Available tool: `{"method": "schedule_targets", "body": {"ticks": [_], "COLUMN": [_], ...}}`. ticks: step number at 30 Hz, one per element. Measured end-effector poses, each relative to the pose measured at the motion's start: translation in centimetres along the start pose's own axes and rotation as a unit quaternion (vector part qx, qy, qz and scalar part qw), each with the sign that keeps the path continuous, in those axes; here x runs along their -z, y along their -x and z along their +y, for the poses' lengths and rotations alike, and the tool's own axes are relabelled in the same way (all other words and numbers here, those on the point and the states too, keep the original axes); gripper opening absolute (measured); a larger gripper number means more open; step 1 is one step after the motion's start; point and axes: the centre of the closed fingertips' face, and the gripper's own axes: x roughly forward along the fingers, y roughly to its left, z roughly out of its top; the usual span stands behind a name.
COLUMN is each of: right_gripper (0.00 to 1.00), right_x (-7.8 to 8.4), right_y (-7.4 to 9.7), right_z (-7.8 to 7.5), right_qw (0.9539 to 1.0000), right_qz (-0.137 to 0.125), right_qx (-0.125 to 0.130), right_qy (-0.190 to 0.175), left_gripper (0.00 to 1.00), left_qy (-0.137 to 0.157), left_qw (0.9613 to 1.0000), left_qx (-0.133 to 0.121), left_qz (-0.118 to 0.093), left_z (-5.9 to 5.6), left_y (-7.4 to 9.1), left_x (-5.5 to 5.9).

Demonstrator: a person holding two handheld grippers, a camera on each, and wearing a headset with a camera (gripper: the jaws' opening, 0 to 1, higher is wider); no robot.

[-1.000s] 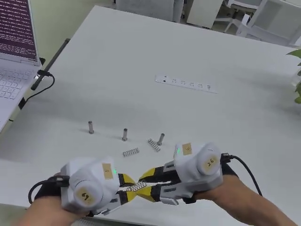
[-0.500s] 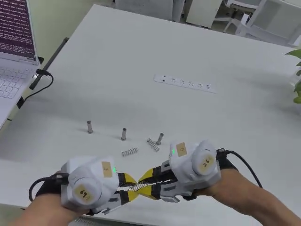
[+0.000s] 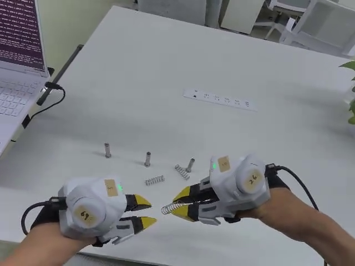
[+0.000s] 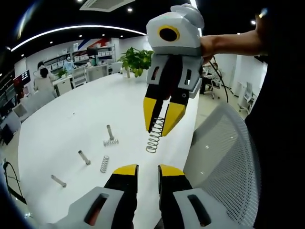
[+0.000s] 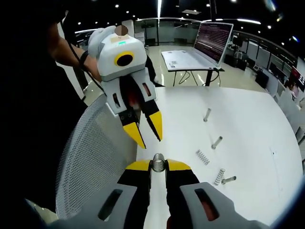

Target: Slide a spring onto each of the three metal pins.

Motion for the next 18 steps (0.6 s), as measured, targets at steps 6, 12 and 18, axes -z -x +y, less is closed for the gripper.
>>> {"method": "schedule_targets", "body": {"ticks": [6,12,18], "right_gripper": [0.09,0.09,0.09], "right_x": [0.6,1.0,0.8], "right_y": [0.5,0.9,0.9], "right_z": [-1.5,-3.1,-4.9], "right_qw": [0.9999,0.9993,0.9988], "right_qz": [0.012,0.031,0.041], "right_qx": [0.012,0.022,0.026], "right_qy": [-0.001,0.003,0.008], "left_gripper": [0.13,0.17,0.2], "left_qy": [0.04,0.075,0.091], "left_qw": [0.9987,0.9952,0.9928], "left_qx": [-0.027,-0.053,-0.072], "left_qz": [-0.018,-0.033,-0.03], "left_z": [1.9,3.6,4.6], "left_y": [0.9,1.7,2.2], "left_x": [0.4,0.9,2.0]}}
